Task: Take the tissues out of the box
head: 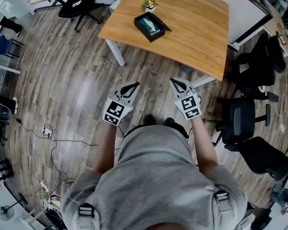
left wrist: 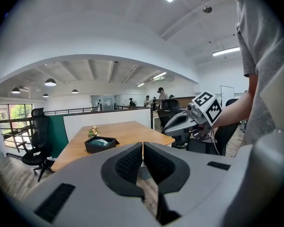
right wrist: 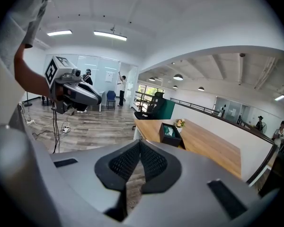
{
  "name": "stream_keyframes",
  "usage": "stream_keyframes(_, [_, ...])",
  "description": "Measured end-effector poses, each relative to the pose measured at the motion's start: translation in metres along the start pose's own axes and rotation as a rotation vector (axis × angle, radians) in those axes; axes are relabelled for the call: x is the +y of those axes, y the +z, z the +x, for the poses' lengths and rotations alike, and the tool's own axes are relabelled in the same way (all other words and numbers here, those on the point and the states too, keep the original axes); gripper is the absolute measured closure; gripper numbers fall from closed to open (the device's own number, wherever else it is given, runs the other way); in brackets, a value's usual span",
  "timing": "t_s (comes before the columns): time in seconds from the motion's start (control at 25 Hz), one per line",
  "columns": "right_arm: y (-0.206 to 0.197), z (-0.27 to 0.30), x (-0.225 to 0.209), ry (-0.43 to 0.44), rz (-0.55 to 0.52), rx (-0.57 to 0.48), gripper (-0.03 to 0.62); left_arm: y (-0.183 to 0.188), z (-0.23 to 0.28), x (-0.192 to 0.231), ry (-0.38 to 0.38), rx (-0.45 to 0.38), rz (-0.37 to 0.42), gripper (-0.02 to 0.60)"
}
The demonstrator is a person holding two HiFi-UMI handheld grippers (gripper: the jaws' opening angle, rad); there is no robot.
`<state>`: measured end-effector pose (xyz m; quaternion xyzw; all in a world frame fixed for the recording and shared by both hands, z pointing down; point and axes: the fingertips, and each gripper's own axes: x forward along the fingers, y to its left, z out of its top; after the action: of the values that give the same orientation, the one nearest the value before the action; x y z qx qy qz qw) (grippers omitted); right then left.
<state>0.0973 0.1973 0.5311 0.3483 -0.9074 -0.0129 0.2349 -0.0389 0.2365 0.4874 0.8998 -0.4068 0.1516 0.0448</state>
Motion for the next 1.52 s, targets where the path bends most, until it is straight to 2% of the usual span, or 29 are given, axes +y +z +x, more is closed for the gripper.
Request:
stream_keyframes(0.2, [0.003,0.000,0.010,0.016,-0.011,-0.023,0.579,-0.001,-0.001,-0.003,-0.012,-0.009,-0.007,0.549])
stream_keyframes(0.32, [0.004,-0.001,0.017,0.030,-0.012,-0.039,0.559,-0.005,0.000,-0.004,-0.023,-0.009,-0.019,0.498])
stream_keyframes(0.44, [0.007,-0.002,0.021,0.041,-0.012,-0.054,0.528,-0.005,0.001,-0.006,-0.028,-0.009,-0.015,0.476])
stream_keyframes(0.56, [0.010,-0.004,0.023,0.043,-0.002,-0.075,0.473,-0.005,0.001,-0.006,-0.030,-0.012,-0.012,0.439])
stream_keyframes(0.76, [0.011,-0.003,0.021,0.011,0.004,-0.084,0.344,-0.005,0.001,-0.004,-0.030,-0.022,-0.013,0.385])
stream_keyframes(0.88, [0.010,-0.003,0.019,-0.003,0.007,-0.083,0.299,-0.007,0.002,-0.003,-0.026,-0.020,-0.015,0.342])
stream_keyframes(1.0, [0.010,-0.004,0.020,-0.010,0.019,-0.083,0.256,-0.009,-0.001,-0.002,-0.027,-0.017,-0.018,0.334])
stream_keyframes(1.2, [0.008,-0.003,0.021,-0.014,0.031,-0.077,0.237,-0.011,-0.001,0.000,-0.029,-0.020,-0.019,0.324])
stream_keyframes(1.52, [0.005,-0.005,0.023,-0.016,0.053,-0.068,0.247,-0.015,0.000,0.003,-0.025,-0.007,-0.019,0.324])
